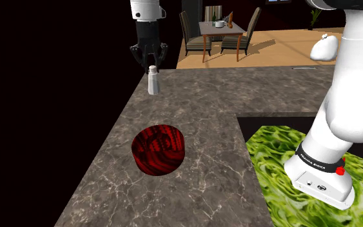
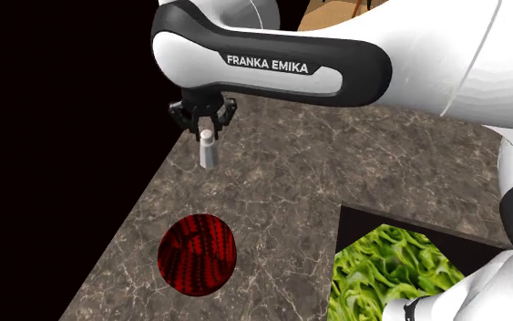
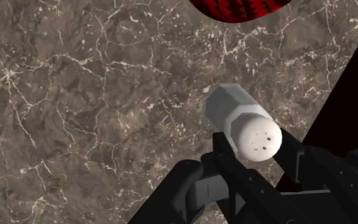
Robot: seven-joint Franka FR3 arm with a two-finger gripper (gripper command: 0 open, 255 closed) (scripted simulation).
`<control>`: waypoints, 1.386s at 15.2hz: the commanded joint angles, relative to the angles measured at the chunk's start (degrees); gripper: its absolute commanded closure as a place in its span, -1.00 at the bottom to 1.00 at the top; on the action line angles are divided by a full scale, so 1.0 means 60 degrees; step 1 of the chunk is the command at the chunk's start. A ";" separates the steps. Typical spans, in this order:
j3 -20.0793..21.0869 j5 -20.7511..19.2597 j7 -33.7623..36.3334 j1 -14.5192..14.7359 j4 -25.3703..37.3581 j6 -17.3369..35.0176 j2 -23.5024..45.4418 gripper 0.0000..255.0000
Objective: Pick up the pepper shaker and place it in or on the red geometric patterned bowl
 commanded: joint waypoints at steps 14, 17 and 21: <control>0.1263 0.0400 0.2706 0.1427 -0.1879 0.0156 -0.1957 1.00; 0.1263 0.0416 0.2679 0.1423 -0.2295 0.0546 -0.1984 1.00; 0.1264 0.0424 0.2652 0.1423 -0.2812 0.1059 -0.1988 1.00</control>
